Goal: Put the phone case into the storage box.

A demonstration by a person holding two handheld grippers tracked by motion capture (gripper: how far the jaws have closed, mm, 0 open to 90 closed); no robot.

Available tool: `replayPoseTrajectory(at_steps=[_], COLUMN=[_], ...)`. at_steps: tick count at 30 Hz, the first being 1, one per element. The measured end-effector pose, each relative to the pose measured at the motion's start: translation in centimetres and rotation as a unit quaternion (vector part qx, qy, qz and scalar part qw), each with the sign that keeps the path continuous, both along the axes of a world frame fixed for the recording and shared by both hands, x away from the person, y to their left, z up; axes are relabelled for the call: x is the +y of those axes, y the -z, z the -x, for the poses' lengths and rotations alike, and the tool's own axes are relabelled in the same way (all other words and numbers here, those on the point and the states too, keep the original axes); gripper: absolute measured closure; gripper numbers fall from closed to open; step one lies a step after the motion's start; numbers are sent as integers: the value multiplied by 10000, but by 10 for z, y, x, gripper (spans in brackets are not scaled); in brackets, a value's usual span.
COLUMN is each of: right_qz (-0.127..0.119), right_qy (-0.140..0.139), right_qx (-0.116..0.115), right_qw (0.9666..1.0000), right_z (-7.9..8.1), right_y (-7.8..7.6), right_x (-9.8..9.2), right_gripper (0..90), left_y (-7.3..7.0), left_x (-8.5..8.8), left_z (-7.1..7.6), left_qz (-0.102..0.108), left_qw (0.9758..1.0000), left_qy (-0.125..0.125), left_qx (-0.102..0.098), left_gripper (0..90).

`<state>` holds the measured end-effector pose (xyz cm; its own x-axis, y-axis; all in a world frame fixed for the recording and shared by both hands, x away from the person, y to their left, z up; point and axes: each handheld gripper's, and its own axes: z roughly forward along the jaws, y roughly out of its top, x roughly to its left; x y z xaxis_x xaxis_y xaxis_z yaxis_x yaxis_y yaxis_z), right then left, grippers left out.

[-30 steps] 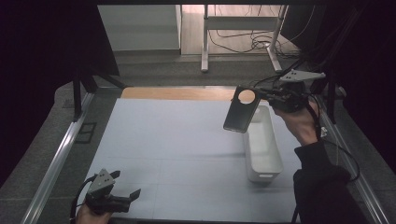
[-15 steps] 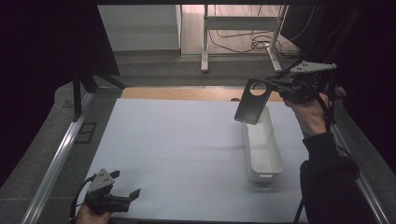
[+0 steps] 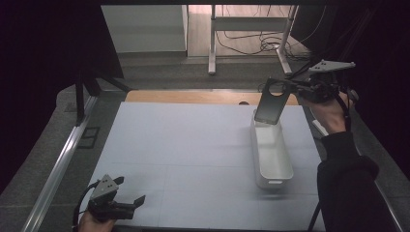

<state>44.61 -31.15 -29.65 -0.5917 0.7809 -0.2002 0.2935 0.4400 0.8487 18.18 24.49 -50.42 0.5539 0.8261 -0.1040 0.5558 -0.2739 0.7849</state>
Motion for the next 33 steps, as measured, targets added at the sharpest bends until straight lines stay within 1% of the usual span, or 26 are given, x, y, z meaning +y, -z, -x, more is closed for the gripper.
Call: replayPoseTrajectory(at_steps=[4, 7, 9, 13, 14, 16, 21, 23, 26, 29, 33], right_qz=[97, 110, 129, 193, 243, 243, 345, 350, 431, 433, 449], right_qy=[14, 1, -45, -25, -28, 5, -36, -71, -101, -70, -103], right_qx=[-17, -26, -49, -64, -74, -52, -54, -36, -79, -65, -85], right_qw=[10000, 9999, 9999, 9998, 9997, 9997, 9994, 9994, 9990, 9990, 9989], right_z=[-6, -9, -13, -18, -20, -23, -30, -33, -36, -40, -43], right_y=[2, 3, 7, 12, 14, 18, 28, 32, 39, 46, 56], right_x=[-5, -6, -6, -5, -6, -6, -4, -3, -3, -3, -4], right_gripper=[792, 793, 792, 793, 793, 793, 793, 793, 793, 793, 793], left_y=[0, 0, 0, 0, 0, 0, 0, 0, 0, 0, 0], left_x=[0, -1, -1, -2, -1, -1, -1, -1, -1, -1, -1], left_z=[0, 0, 0, 0, 0, 0, 0, 0, 0, 0, 0], left_qz=[-23, -28, -47, -68, -72, -71, -76, -75, -61, -62, -55], left_qw=[10000, 10000, 10000, 10000, 10000, 10000, 10000, 10000, 10000, 10000, 10000], left_qy=[-8, -10, -9, -8, -11, -33, -35, -37, -39, -39, -49], left_qx=[1, 2, 10, 14, 19, 29, 29, 30, 36, 44, 45], left_gripper=[0, 0, 0, 0, 0, 0, 0, 0, 0, 0, 0])
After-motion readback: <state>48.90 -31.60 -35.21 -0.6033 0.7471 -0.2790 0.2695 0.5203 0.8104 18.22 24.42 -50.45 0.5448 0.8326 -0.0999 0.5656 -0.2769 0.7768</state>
